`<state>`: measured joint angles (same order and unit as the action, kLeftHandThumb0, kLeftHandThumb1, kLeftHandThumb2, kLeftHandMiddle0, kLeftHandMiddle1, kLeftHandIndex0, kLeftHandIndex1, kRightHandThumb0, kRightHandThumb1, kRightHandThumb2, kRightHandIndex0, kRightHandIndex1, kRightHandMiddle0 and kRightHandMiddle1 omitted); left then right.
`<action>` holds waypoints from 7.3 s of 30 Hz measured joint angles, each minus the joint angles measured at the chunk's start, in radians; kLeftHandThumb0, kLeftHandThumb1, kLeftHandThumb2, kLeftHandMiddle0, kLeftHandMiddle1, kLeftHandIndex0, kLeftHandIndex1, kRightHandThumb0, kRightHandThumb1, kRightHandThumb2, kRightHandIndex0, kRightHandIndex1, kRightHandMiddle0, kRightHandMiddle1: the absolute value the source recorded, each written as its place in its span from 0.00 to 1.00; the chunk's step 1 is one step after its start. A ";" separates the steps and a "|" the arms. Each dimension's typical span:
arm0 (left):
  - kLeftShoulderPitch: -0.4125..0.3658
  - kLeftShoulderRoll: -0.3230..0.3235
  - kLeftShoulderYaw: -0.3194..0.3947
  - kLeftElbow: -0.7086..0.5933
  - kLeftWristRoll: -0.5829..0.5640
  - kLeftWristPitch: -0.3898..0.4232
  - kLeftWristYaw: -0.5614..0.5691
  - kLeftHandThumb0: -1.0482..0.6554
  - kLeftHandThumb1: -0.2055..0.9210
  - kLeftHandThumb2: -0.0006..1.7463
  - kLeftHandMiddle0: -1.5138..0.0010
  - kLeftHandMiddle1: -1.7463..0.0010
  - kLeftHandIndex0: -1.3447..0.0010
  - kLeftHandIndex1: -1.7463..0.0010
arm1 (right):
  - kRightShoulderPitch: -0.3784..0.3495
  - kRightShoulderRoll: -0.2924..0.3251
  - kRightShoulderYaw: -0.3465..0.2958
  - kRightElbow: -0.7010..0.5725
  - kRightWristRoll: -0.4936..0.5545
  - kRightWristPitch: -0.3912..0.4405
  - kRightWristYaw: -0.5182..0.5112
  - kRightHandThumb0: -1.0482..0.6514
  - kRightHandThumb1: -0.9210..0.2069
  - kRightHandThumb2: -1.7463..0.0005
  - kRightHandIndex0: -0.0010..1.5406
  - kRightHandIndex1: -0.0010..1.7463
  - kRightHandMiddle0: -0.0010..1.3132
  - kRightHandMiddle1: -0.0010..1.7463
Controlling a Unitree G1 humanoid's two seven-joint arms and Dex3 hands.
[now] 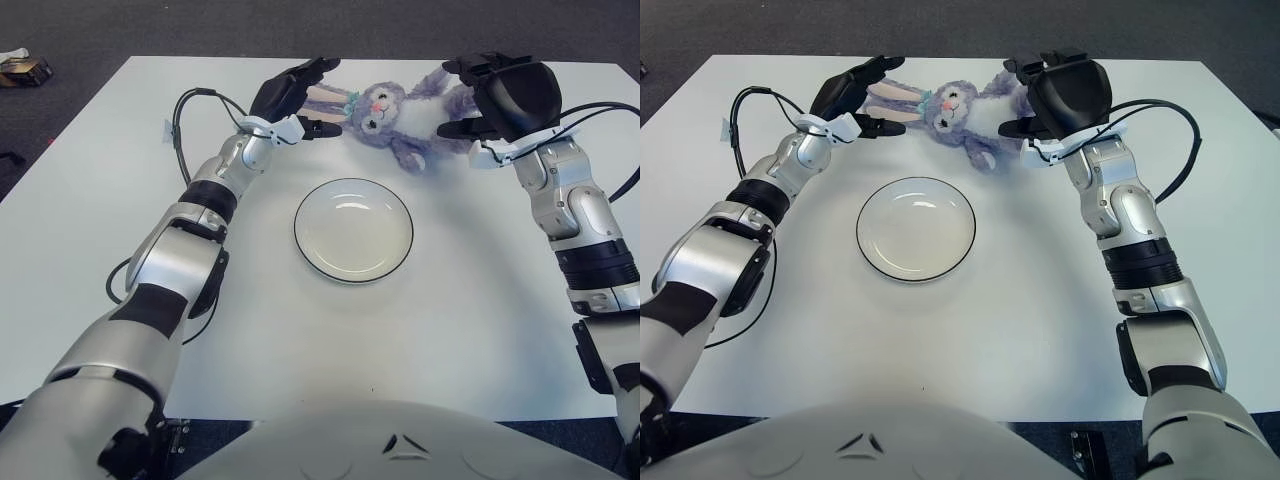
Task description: Put the doll into the plate.
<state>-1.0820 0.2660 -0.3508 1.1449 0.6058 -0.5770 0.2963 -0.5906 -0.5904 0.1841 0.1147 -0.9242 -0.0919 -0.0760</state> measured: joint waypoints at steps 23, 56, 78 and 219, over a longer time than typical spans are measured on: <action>-0.164 -0.095 -0.056 0.163 0.031 0.091 0.023 0.18 0.96 0.00 0.78 1.00 0.76 0.96 | 0.024 0.031 -0.012 -0.033 0.071 0.041 -0.011 0.27 0.00 0.88 0.40 0.02 0.37 0.09; -0.211 -0.140 -0.107 0.182 0.043 0.140 -0.033 0.18 0.94 0.00 0.79 1.00 0.75 0.98 | 0.033 0.031 0.084 -0.212 -0.146 0.410 0.503 0.17 0.00 0.83 0.10 0.01 0.22 0.02; -0.211 -0.136 -0.107 0.182 0.042 0.130 -0.038 0.18 0.95 0.00 0.78 1.00 0.74 0.99 | 0.043 0.023 0.085 -0.190 -0.143 0.437 0.630 0.15 0.00 0.80 0.11 0.00 0.24 0.02; -0.160 -0.086 0.000 0.162 -0.048 -0.058 -0.001 0.19 1.00 0.05 0.77 1.00 0.68 0.99 | 0.072 0.062 0.119 0.209 0.074 0.341 0.025 0.50 0.16 0.76 0.64 1.00 0.65 1.00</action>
<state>-1.2420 0.1802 -0.3507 1.3068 0.5580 -0.6349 0.2948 -0.5185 -0.5284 0.3034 0.3239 -0.8498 0.2496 -0.0511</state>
